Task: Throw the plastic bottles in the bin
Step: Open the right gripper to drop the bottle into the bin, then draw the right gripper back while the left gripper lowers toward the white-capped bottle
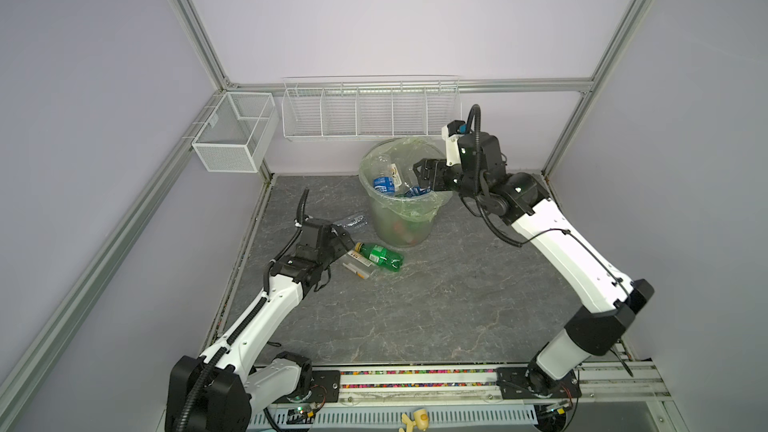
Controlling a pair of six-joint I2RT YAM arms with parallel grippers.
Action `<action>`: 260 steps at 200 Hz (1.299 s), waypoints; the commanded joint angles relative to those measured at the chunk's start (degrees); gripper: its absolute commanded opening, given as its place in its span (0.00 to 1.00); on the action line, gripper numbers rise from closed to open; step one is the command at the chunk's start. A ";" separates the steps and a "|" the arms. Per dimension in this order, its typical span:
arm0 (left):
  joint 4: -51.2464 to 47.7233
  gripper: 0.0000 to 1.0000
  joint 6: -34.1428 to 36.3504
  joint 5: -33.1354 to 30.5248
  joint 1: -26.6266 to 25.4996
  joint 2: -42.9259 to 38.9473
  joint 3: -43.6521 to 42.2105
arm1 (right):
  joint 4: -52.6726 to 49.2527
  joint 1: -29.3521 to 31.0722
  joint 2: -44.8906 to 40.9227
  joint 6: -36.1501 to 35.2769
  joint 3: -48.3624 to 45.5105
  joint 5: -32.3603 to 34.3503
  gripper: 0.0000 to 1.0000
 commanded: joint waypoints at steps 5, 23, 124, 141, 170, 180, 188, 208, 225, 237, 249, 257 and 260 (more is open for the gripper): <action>-0.31 0.99 0.63 -1.35 0.37 -2.23 -1.09 | 3.24 -0.05 -7.31 -1.18 -9.54 -0.48 0.88; -0.24 0.99 0.58 -1.71 0.37 -3.01 -1.78 | 3.73 -0.15 -11.09 -1.78 -15.68 -0.58 0.88; 1.92 0.99 -4.14 -1.77 0.39 -2.52 -3.78 | 4.22 -0.30 -21.78 -1.65 -35.11 2.14 0.88; 0.92 0.99 -5.40 -1.28 0.39 -1.21 -3.17 | 4.19 -0.28 -22.03 -0.85 -35.87 2.06 0.88; 1.20 0.99 -7.55 -0.40 0.35 0.51 -3.59 | 4.56 -0.29 -21.90 -0.04 -36.95 1.83 0.88; 1.58 0.99 -7.90 0.19 0.39 1.02 -3.72 | 4.67 -0.26 -21.63 0.06 -37.26 1.82 0.88; 2.01 0.99 -8.05 0.62 0.40 1.49 -3.85 | 4.71 -0.27 -21.34 0.26 -37.54 2.12 0.88; 2.53 0.99 -8.39 1.97 0.35 2.63 -3.94 | 4.98 -0.30 -20.49 1.16 -38.30 2.52 0.88; 2.50 0.99 -9.32 2.97 0.44 3.71 -4.11 | 4.92 -0.26 -19.62 1.97 -38.84 1.92 0.88; 2.53 1.00 -9.63 3.76 0.35 4.64 -4.29 | 4.90 -0.24 -19.20 2.41 -39.15 1.47 0.88; 2.47 1.00 -9.90 4.23 0.34 5.55 -4.36 | 4.45 -0.29 -18.74 2.78 -39.11 1.26 0.88; 2.71 1.00 -10.06 4.68 0.36 6.15 -4.47 | 4.24 -0.25 -18.54 2.86 -39.07 1.12 0.88; 2.78 1.00 -10.19 4.81 0.34 6.45 -4.54 | 4.21 -0.30 -18.52 2.93 -39.07 1.06 0.88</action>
